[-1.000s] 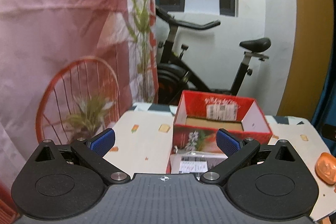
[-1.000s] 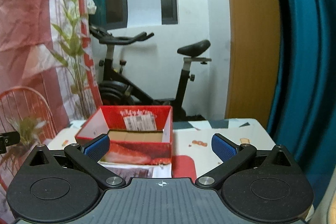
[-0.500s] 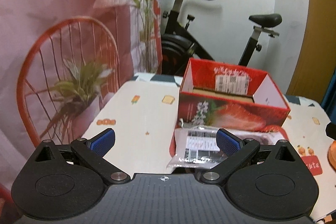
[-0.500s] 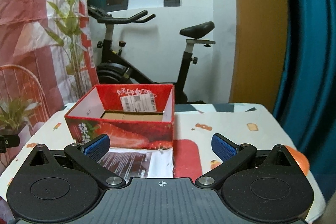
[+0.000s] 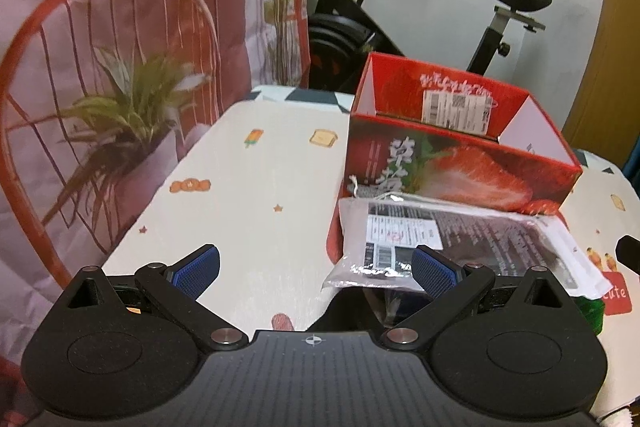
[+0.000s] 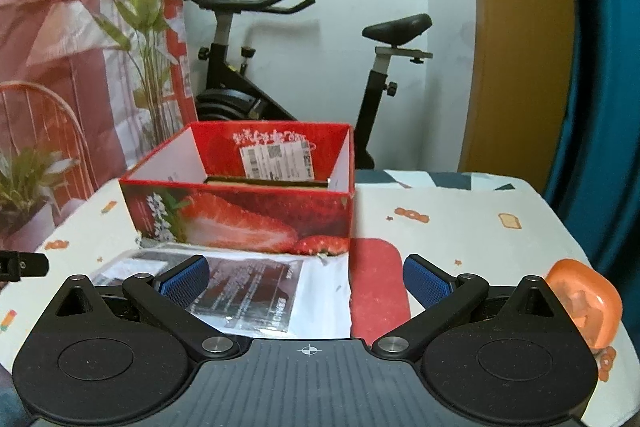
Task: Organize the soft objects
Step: 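Move the left tool down toward the black glove beside the plastic bag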
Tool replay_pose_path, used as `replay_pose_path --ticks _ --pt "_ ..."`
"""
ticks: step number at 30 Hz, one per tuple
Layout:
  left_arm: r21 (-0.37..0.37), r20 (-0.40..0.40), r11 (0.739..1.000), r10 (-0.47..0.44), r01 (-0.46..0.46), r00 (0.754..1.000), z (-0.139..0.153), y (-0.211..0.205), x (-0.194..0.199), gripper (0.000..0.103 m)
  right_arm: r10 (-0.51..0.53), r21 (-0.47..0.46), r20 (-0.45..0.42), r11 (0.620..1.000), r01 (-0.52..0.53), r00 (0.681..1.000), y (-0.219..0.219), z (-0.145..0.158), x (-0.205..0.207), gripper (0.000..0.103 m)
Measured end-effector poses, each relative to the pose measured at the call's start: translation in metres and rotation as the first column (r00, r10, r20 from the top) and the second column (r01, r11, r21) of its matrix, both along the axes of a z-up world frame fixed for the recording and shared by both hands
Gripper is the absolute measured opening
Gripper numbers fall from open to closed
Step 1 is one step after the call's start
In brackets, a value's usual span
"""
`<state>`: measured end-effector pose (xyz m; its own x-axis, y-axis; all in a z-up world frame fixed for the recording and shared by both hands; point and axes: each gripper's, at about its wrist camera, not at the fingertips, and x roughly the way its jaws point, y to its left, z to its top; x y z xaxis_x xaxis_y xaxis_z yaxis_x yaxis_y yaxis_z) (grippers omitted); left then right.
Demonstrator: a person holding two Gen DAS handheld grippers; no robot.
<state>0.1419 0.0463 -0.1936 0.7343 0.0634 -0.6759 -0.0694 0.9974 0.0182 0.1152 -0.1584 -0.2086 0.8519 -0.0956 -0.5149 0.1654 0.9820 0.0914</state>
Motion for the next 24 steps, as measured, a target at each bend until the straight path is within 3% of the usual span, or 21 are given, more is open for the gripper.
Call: replay_pose_path --ticks 12,24 --pt "-0.016 -0.059 1.000 -0.011 0.010 0.998 -0.017 0.009 0.018 0.095 -0.023 -0.007 -0.098 1.000 0.023 0.995 -0.014 -0.021 0.015 0.103" --pt "-0.039 -0.143 0.996 -0.084 0.079 0.986 -0.055 0.007 0.019 0.087 0.031 0.102 -0.120 0.995 -0.018 0.992 -0.015 -0.052 0.009 0.102"
